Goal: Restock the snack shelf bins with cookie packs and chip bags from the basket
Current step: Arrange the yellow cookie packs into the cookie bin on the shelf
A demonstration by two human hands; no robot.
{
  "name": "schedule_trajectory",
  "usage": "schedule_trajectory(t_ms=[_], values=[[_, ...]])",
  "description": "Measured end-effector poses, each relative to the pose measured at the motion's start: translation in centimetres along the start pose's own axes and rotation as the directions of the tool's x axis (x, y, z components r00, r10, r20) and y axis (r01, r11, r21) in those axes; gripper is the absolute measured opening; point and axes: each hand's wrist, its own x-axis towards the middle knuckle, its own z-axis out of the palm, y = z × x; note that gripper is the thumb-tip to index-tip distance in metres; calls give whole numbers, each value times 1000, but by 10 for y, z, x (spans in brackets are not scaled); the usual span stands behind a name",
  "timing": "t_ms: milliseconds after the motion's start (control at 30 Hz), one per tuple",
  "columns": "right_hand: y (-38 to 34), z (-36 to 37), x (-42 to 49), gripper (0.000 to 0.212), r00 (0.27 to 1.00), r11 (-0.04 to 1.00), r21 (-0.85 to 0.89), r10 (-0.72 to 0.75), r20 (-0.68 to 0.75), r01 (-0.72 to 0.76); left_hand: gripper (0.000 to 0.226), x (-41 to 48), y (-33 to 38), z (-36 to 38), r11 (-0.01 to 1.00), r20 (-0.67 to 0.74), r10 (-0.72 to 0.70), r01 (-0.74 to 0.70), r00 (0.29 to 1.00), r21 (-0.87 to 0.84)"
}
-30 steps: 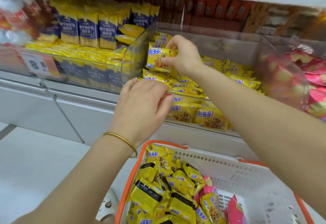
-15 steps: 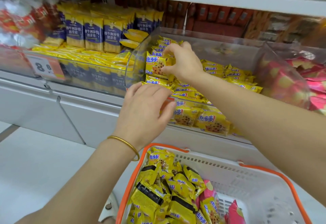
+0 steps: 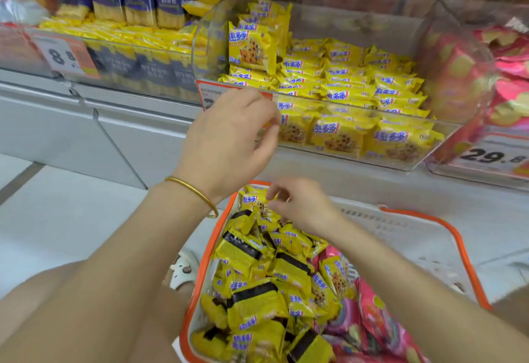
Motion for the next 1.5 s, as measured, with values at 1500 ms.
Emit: schedule_trajectory(t_ms=[1500], values=[[-59, -144, 112, 29, 827, 948, 105, -204, -524, 300, 53, 26, -30, -2, 979, -45, -196, 198, 980, 39]])
